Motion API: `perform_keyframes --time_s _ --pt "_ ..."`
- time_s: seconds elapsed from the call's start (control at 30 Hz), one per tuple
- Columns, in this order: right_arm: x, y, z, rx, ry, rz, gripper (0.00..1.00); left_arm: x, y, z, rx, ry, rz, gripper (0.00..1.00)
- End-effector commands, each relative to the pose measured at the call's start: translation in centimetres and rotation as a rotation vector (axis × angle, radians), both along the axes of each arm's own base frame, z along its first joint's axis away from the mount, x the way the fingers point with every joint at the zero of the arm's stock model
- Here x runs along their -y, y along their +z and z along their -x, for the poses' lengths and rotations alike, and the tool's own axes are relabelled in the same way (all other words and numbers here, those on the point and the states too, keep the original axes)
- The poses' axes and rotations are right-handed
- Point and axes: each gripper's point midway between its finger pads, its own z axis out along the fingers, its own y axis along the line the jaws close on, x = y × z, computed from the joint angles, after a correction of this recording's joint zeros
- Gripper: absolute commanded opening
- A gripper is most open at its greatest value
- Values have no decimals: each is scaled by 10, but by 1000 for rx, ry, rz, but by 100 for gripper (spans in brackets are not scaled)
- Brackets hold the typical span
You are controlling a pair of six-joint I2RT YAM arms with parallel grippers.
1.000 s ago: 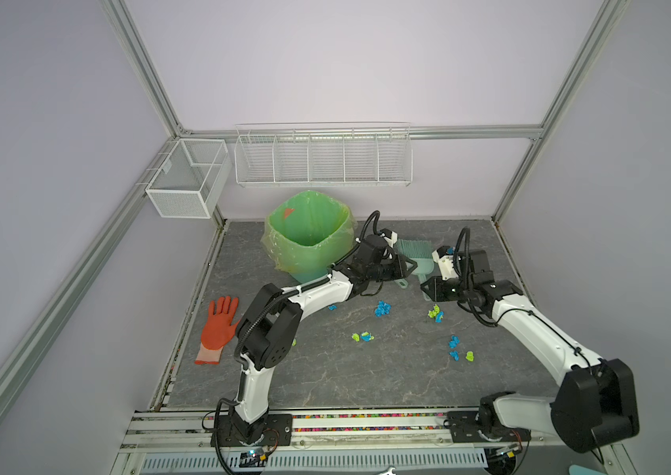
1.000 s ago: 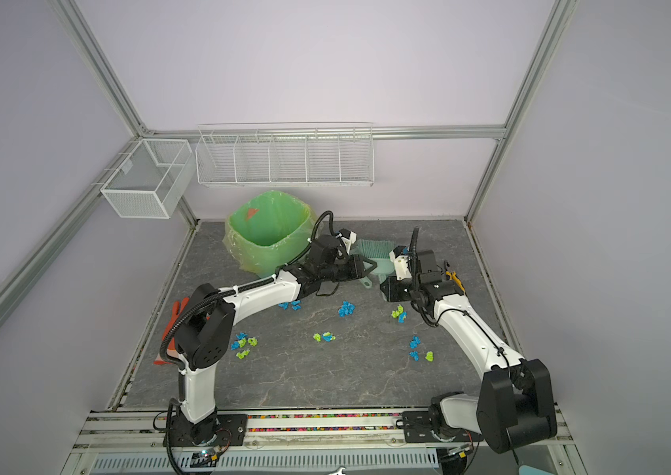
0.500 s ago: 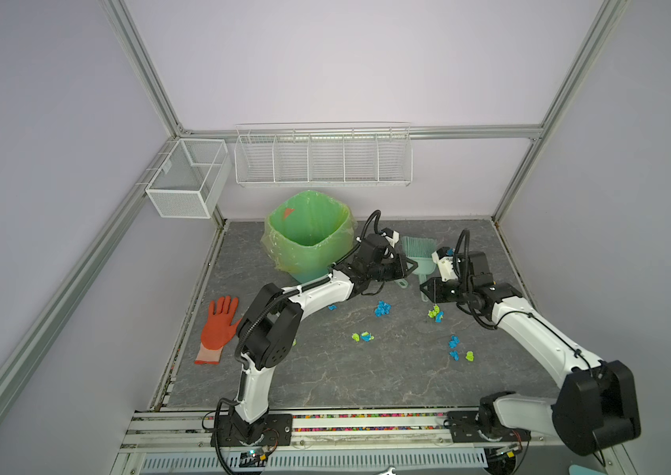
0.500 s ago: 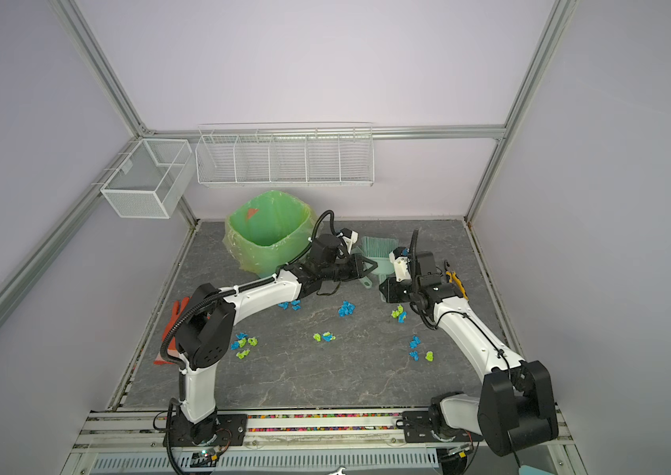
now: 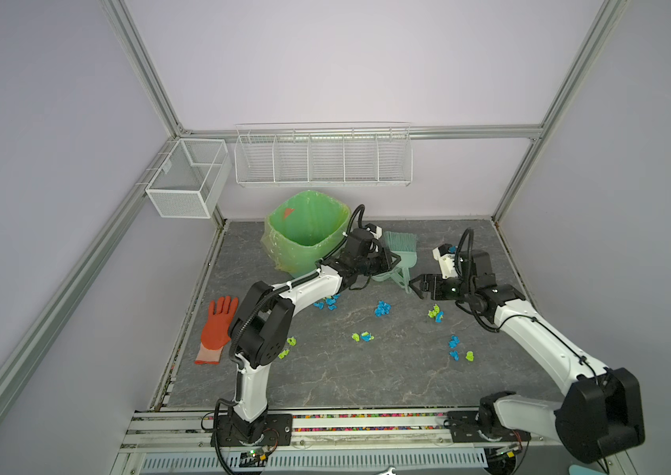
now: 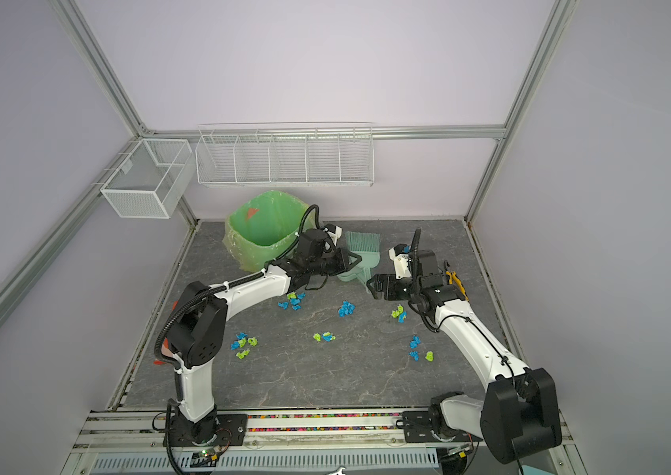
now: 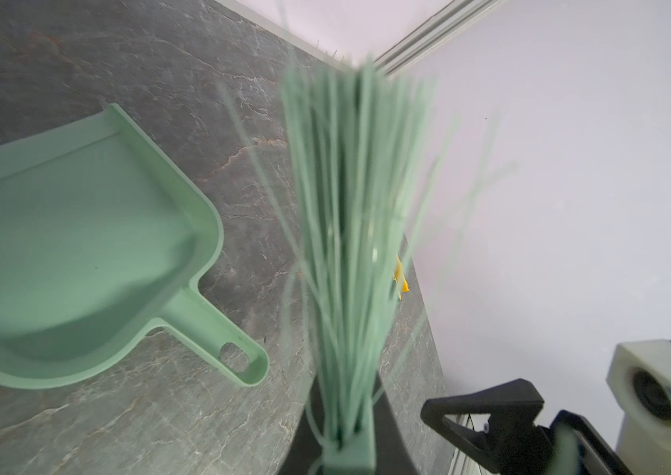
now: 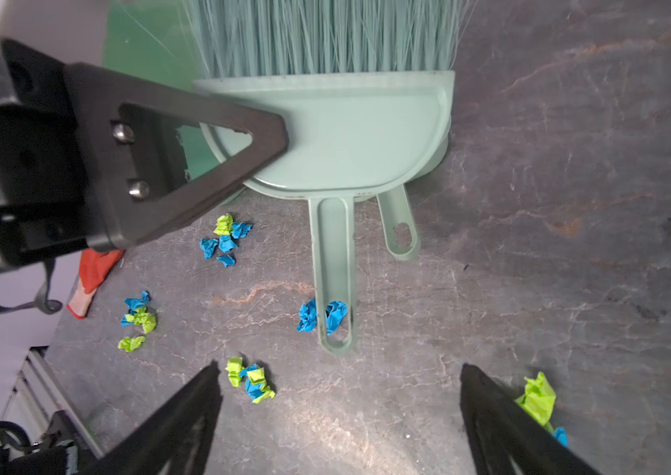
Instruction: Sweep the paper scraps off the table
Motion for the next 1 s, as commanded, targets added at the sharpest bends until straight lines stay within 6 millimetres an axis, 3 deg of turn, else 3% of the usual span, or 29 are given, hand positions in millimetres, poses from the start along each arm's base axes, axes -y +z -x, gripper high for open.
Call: perform_keyframes --time_s 0.0,0.13,0.4,0.63,0.97 --pt "1 1 -1 12 -44 -68 98 -3 28 6 64 -30 25 0" --pt "-1 1 0 5 -55 -119 88 -11 35 5 71 -18 45 0" --pt "-2 9 -1 -1 -84 -254 88 -21 50 -2 79 23 93 0" --pt "13 12 -13 1 -158 -425 89 -23 63 -7 76 52 199 0" --pt "3 33 -33 49 -138 -684 89 -23 90 -17 104 96 375 0"
